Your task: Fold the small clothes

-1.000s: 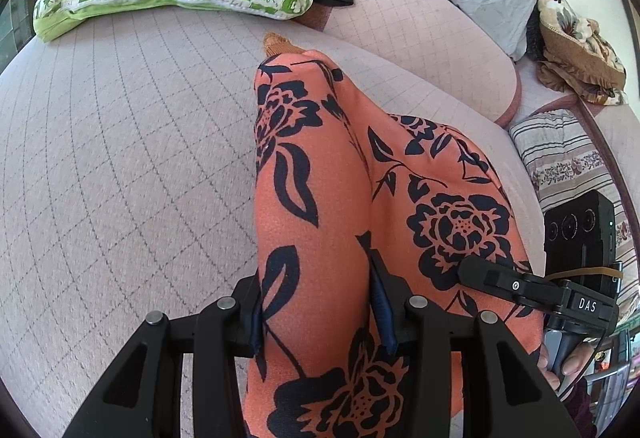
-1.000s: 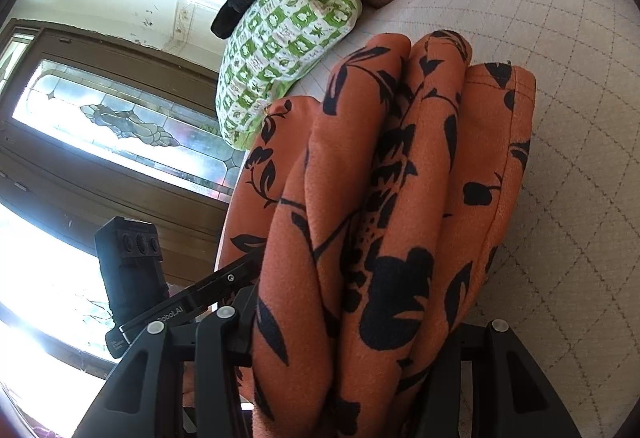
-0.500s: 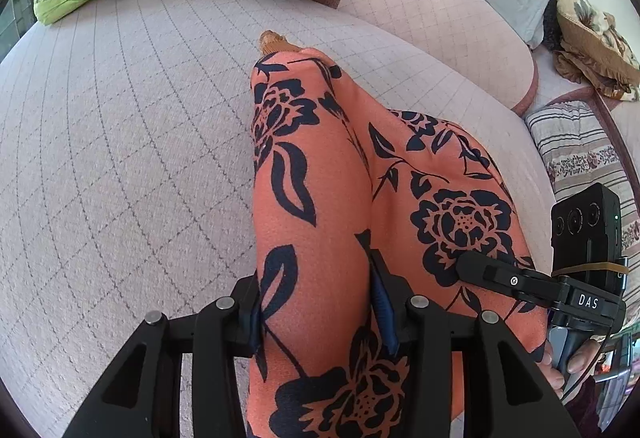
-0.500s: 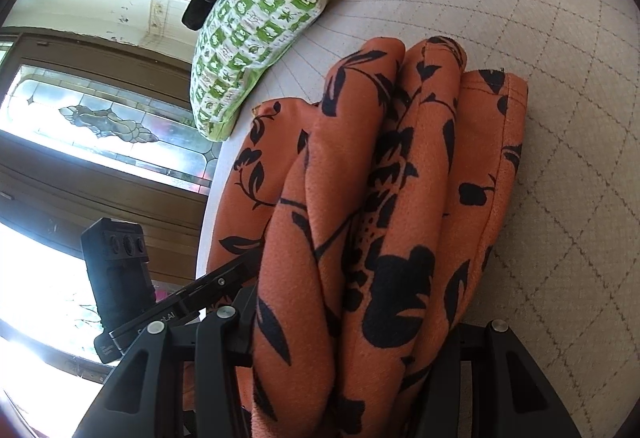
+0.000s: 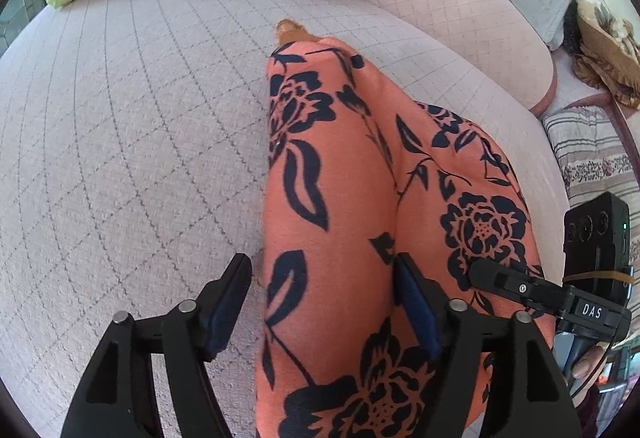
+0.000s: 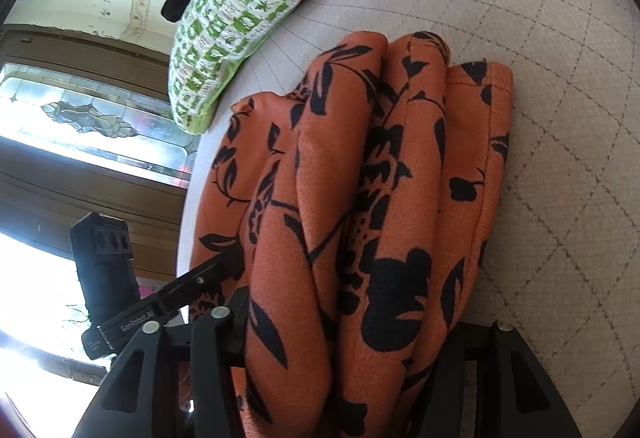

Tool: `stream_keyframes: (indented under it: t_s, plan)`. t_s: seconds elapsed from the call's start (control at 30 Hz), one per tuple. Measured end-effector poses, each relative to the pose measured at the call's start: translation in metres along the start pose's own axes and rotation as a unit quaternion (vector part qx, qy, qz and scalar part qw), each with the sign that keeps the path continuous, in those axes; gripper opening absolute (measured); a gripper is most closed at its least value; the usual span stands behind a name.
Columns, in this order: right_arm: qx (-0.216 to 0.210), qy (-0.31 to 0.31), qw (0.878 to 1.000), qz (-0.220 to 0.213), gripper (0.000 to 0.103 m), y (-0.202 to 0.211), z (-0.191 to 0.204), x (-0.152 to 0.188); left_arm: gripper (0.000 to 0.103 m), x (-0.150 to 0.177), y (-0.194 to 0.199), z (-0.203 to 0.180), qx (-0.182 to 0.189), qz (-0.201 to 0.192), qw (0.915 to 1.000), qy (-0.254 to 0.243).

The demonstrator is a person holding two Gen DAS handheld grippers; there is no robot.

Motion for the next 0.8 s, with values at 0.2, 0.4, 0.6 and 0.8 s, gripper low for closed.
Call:
stream_keyframes:
  t_s: [0.2, 0.4, 0.6, 0.8]
  plan:
    - [0.011, 0.006, 1.000, 0.003, 0.059, -0.003, 0.002, 0.000, 0.080, -0.006, 0.004, 0.004, 0.005, 0.008, 0.9999, 0.011]
    - [0.044, 0.044, 0.998, -0.005, 0.061, 0.006, 0.016, -0.004, 0.080, -0.015, 0.036, 0.011, 0.019, -0.046, 0.9987, 0.014]
    - [0.110, 0.127, 0.985, -0.028, 0.062, 0.021, 0.040, 0.000, 0.080, -0.020, 0.064, 0.006, -0.009, -0.106, 0.9944, 0.002]
    - [0.180, 0.167, 0.964, -0.102, 0.062, 0.054, 0.053, -0.005, 0.080, -0.017, 0.057, -0.004, -0.042, -0.103, 0.9938, -0.012]
Point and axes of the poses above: each gripper's, at about its wrist camera, not at the fingertips, and y roughly against the way its jaws point, z to its left, x to its underside, the point moved 2 cm from there along -y, roughly the way its jaws point, and after that the axes turned 9 degrees about -x, right-handed, at the moved point
